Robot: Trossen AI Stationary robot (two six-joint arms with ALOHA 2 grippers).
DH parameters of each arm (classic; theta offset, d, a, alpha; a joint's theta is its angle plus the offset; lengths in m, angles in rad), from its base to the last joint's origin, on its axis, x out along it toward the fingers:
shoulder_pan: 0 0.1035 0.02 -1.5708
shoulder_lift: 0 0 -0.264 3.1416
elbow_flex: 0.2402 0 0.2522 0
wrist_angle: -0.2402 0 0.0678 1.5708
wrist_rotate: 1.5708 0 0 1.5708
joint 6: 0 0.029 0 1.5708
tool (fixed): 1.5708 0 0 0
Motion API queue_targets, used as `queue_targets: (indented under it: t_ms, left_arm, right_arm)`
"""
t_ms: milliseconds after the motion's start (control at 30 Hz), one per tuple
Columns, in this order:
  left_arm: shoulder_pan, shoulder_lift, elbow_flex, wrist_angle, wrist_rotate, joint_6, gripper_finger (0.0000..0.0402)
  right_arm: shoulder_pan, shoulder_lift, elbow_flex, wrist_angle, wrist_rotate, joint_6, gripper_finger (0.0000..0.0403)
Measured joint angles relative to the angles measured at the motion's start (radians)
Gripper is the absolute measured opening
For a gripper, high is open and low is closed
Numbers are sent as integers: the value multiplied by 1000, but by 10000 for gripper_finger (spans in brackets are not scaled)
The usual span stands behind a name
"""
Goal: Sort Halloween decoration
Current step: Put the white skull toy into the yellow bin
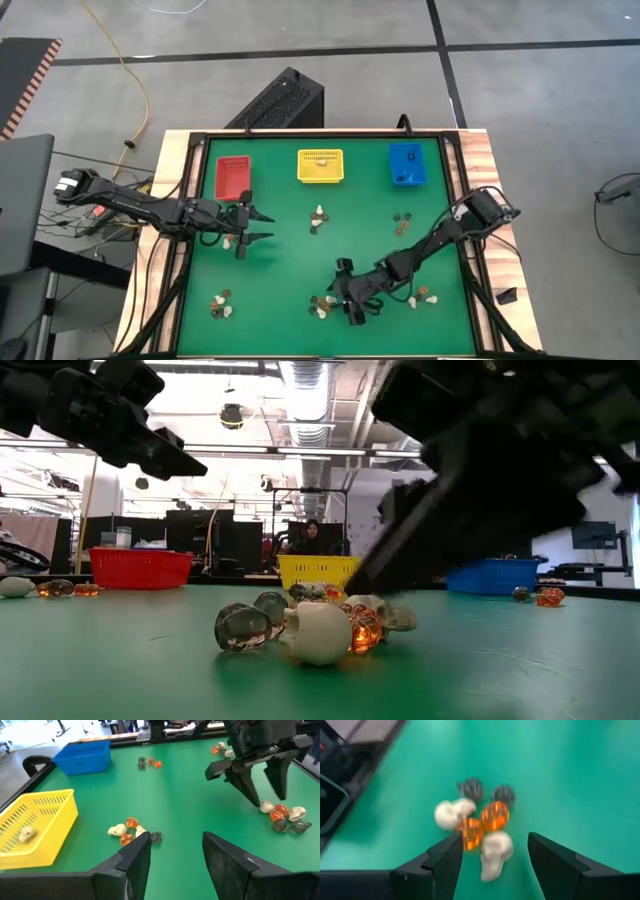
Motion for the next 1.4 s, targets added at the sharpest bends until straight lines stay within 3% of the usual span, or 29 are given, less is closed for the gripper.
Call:
queue_targets:
  t_ms: [167,867,967,1267,1400]
  left_arm:
    - [0,0,-4,3,0,-46,168]
    - [0,0,-4,-7,43,-108,168]
    - [0,0,-4,-7,43,-108,169]
    - [0,0,-4,-16,43,-106,169]
    - [0,0,-4,-20,43,-106,169]
  right_arm:
    - [16,19,-13,13,100,6,255]
    - [-19,61,-34,87,116,-4,250]
    - [-19,61,-34,85,110,-14,226]
    - [-22,52,-34,82,98,-85,100]
    - [-48,-4,-36,73,94,-172,88]
